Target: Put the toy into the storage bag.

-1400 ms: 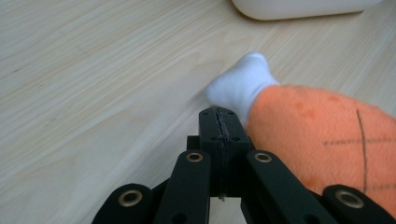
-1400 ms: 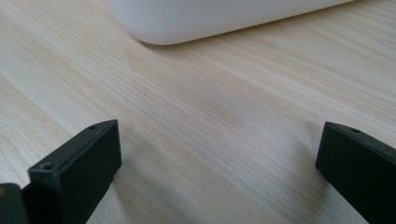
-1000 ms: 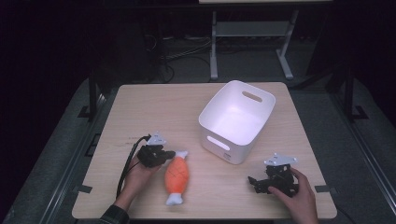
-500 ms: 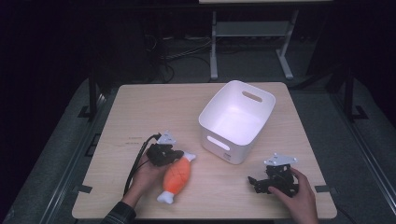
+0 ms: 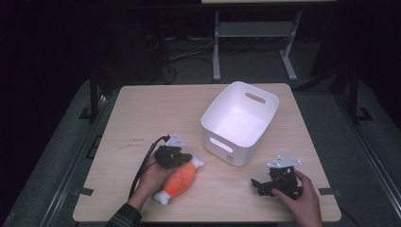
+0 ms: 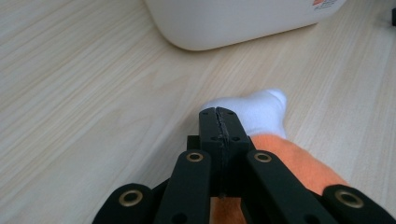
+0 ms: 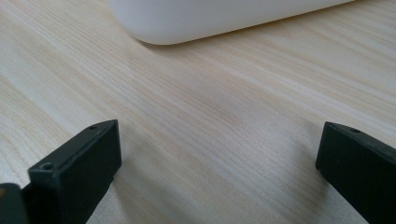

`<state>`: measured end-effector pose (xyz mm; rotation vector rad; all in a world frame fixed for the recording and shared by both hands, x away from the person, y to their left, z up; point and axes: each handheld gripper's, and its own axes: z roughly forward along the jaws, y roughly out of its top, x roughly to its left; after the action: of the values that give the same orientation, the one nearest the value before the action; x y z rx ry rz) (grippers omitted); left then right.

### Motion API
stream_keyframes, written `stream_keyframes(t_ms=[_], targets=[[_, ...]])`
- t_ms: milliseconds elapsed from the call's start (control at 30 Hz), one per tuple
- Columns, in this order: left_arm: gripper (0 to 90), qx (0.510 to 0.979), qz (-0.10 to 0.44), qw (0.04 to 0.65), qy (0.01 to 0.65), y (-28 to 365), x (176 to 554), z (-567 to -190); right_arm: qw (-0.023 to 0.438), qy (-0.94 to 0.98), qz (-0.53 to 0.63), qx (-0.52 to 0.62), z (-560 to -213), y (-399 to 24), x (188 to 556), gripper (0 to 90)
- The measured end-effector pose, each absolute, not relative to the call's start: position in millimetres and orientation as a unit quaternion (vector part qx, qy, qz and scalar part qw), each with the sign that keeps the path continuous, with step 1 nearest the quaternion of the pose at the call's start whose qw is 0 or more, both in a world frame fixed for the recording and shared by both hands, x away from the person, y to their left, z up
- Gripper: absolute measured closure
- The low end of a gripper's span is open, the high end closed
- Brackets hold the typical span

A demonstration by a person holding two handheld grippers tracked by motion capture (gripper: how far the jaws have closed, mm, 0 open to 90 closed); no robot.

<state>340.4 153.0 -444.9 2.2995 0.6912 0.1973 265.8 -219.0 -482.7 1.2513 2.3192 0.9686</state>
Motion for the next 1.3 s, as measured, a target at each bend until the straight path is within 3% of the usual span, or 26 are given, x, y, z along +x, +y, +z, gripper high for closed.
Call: stream_keyframes(t_ms=[733,1000,1300], targets=[[89.4,0.899,0.058,0.359,0.244,142.4,333.6,-431.9,0.166,0.815,0.340,0.439,-482.7,-219.0,265.9,0.0],[72.0,0.894,0.052,0.361,0.259,153.7,331.1,-417.3,0.166,0.815,0.340,0.439,-482.8,-219.0,265.9,0.0],[36.8,0.895,0.035,0.346,0.280,170.5,325.6,-398.6,0.166,0.815,0.340,0.439,-482.7,-218.9,265.8,0.0]])
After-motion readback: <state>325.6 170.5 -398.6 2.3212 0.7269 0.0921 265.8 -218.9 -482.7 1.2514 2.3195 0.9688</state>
